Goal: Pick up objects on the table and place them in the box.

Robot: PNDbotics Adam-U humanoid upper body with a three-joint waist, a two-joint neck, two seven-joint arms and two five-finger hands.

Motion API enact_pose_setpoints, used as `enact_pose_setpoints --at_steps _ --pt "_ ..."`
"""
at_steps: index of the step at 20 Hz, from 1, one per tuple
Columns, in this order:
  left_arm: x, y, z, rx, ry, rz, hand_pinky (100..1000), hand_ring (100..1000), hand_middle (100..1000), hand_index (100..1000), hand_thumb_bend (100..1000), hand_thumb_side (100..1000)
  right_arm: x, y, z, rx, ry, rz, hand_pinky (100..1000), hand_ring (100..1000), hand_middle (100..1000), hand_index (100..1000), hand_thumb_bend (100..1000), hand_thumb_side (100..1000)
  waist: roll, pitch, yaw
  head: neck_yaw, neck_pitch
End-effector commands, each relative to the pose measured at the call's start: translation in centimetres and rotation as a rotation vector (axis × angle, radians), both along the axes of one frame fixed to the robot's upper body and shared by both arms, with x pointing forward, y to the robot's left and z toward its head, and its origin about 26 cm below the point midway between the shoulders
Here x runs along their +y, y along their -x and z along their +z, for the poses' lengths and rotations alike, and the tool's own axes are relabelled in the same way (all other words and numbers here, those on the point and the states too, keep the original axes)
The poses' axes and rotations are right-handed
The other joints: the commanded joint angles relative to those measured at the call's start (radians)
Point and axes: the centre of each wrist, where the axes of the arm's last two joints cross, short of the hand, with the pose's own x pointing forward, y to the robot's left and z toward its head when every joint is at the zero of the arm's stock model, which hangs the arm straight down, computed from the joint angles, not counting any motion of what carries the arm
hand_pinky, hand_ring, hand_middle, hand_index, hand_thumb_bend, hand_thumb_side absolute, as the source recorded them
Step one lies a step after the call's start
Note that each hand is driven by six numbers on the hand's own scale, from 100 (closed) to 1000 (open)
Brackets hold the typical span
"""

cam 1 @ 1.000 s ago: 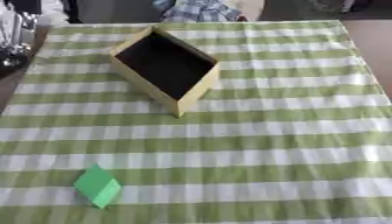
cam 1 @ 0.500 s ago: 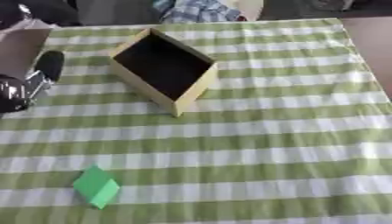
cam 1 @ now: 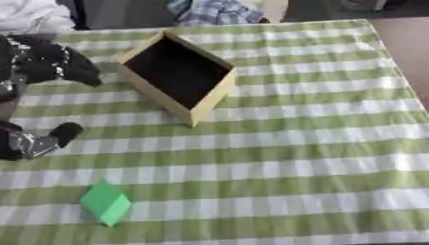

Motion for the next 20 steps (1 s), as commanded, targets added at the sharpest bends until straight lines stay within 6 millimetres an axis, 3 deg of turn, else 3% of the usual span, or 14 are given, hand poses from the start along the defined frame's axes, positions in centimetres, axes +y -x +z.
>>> enact_pose_setpoints --at_steps 1,4,10,20 --pt "0.0 0.4 1.2 0.009 -0.120 -0.005 778 794 779 851 396 634 0.0 0.4 1.0 -0.025 0.041 -0.010 588 806 732 910 100 956 0.002 -0.020 -0.001 -0.003 0.006" --pt "-0.1 0.4 1.4 0.034 -0.193 -0.004 799 816 800 861 522 692 -0.1 0.4 1.0 -0.024 0.041 -0.010 588 806 733 910 100 956 0.005 -0.022 -0.001 -0.005 0.007" --pt "-0.4 0.4 1.6 0.074 -0.349 0.002 819 839 821 861 643 687 -0.1 0.4 1.0 -0.023 0.043 -0.010 588 806 733 910 100 956 0.010 -0.026 -0.002 -0.007 0.009" --pt "-1.5 0.3 0.4 0.169 -0.398 -0.055 790 832 826 867 590 592 0.1 0.4 1.0 -0.022 0.046 -0.001 588 806 732 910 100 956 0.019 -0.028 -0.006 -0.005 0.009"
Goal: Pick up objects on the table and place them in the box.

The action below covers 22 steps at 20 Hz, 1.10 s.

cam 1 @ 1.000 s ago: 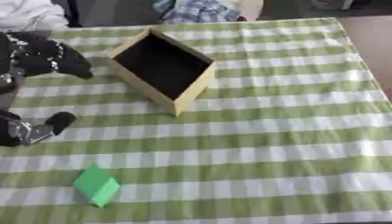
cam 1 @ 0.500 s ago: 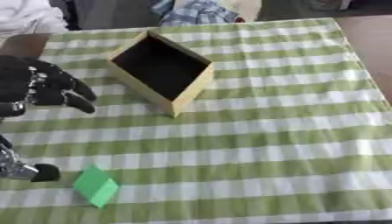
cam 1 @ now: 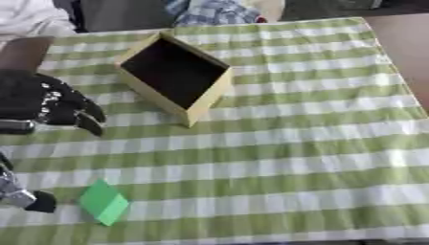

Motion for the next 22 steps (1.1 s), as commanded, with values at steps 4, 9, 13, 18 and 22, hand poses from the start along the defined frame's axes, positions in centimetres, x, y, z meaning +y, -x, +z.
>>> enact_pose_setpoints --at_steps 4,9,13,18,22 --pt "0.1 0.4 0.1 0.051 -0.100 -0.006 777 828 832 879 519 466 0.0 0.4 1.1 -0.025 0.044 -0.005 589 806 733 910 100 955 0.001 -0.017 -0.002 -0.002 0.002" --pt "0.4 0.5 -0.9 0.096 -0.126 0.051 770 830 852 904 480 284 0.0 0.4 1.1 -0.025 0.046 -0.004 589 806 733 910 100 955 0.004 -0.020 -0.001 -0.003 0.003" --pt "0.7 0.7 -1.8 0.118 -0.131 0.100 775 840 870 933 541 123 0.0 0.4 1.1 -0.022 0.046 -0.003 589 805 732 910 100 955 0.007 -0.022 0.000 -0.002 0.008" --pt "1.0 0.9 -2.9 0.133 -0.130 0.176 769 842 862 929 496 100 0.0 0.4 1.1 -0.022 0.044 -0.002 589 805 732 910 100 954 0.007 -0.022 -0.002 -0.005 0.008" --pt "0.9 1.1 -3.9 0.183 -0.101 0.215 755 833 857 937 435 100 0.0 0.4 1.1 -0.023 0.042 -0.001 589 802 732 910 100 954 0.008 -0.023 -0.005 -0.006 0.007"
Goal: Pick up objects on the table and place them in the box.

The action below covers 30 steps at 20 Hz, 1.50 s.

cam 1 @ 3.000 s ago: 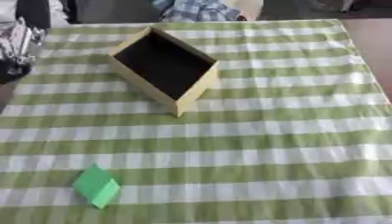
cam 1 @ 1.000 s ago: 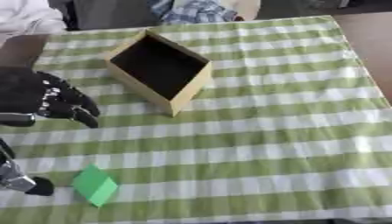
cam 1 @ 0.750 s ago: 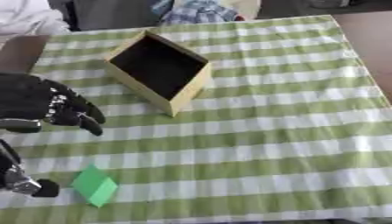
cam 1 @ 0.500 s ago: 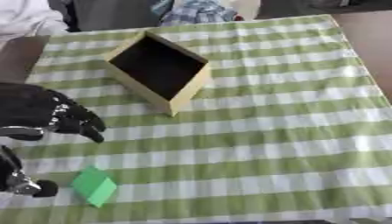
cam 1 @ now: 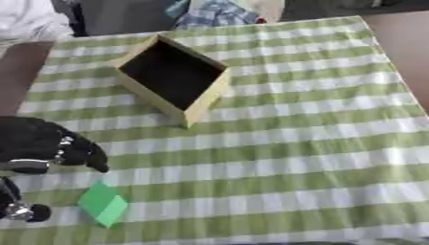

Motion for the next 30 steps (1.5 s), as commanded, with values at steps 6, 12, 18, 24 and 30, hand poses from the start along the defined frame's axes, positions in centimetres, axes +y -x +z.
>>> enact_pose_setpoints --at_steps 6,12,18,24,30 --pt "0.3 0.3 0.1 0.056 -0.037 0.086 770 848 872 934 474 100 -0.1 0.4 1.0 -0.027 0.030 -0.008 589 802 731 910 100 953 0.001 -0.018 -0.002 -0.006 0.008" --pt "-0.1 0.3 -0.4 0.050 -0.057 0.139 757 843 874 929 496 100 -0.1 0.4 0.9 -0.026 0.022 -0.008 586 802 730 908 100 954 0.002 -0.017 -0.008 -0.004 0.008" --pt "-1.2 0.2 -0.8 0.049 -0.067 0.149 740 833 867 924 504 100 -0.1 0.4 0.8 -0.025 0.015 -0.005 584 801 727 908 100 955 0.002 -0.015 -0.015 -0.003 0.011" --pt "-2.1 0.0 -1.4 0.041 -0.069 0.164 720 818 856 916 498 100 0.0 0.4 0.7 -0.023 0.004 -0.003 582 801 725 907 100 956 0.002 -0.013 -0.020 -0.002 0.008" --pt "-2.6 -0.4 -2.2 0.029 -0.063 0.168 704 804 843 907 486 100 -0.1 0.4 0.5 -0.018 -0.007 -0.003 579 800 723 907 100 958 0.003 -0.011 -0.023 0.001 0.010"
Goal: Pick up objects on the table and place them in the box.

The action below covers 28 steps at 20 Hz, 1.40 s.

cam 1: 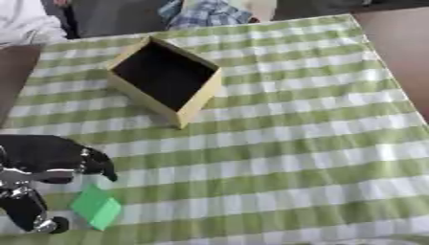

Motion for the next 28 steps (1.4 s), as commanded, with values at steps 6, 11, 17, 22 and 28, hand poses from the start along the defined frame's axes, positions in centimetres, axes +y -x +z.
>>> enact_pose_setpoints --at_steps 6,11,17,22,28 --pt "-0.1 -0.5 -0.3 -0.053 -0.023 0.016 707 803 837 897 504 100 -0.1 0.4 0.7 -0.024 0.008 -0.004 579 801 723 907 100 959 -0.001 -0.011 -0.002 0.004 0.010" --pt "-0.1 -0.8 -1.2 -0.075 -0.030 0.030 707 803 835 891 507 119 0.0 0.4 0.7 -0.022 0.006 -0.004 578 801 723 907 100 959 -0.002 -0.010 -0.002 0.003 0.010" --pt "-0.3 -1.3 -2.3 -0.104 -0.022 0.032 687 781 796 867 493 160 0.0 0.3 0.6 -0.021 0.001 -0.002 577 801 722 907 100 960 -0.003 -0.009 -0.004 0.003 0.009" --pt "-0.6 -1.5 -2.7 -0.133 -0.004 0.024 566 675 593 777 450 127 0.0 0.3 0.6 -0.022 -0.001 -0.002 578 801 722 908 100 961 -0.003 -0.008 -0.004 0.002 0.010" --pt "-0.4 -1.4 -2.3 -0.139 0.077 0.036 348 460 388 562 220 100 -0.1 0.4 0.7 -0.021 0.000 -0.005 578 802 722 908 100 960 -0.003 -0.009 0.000 -0.001 0.010"
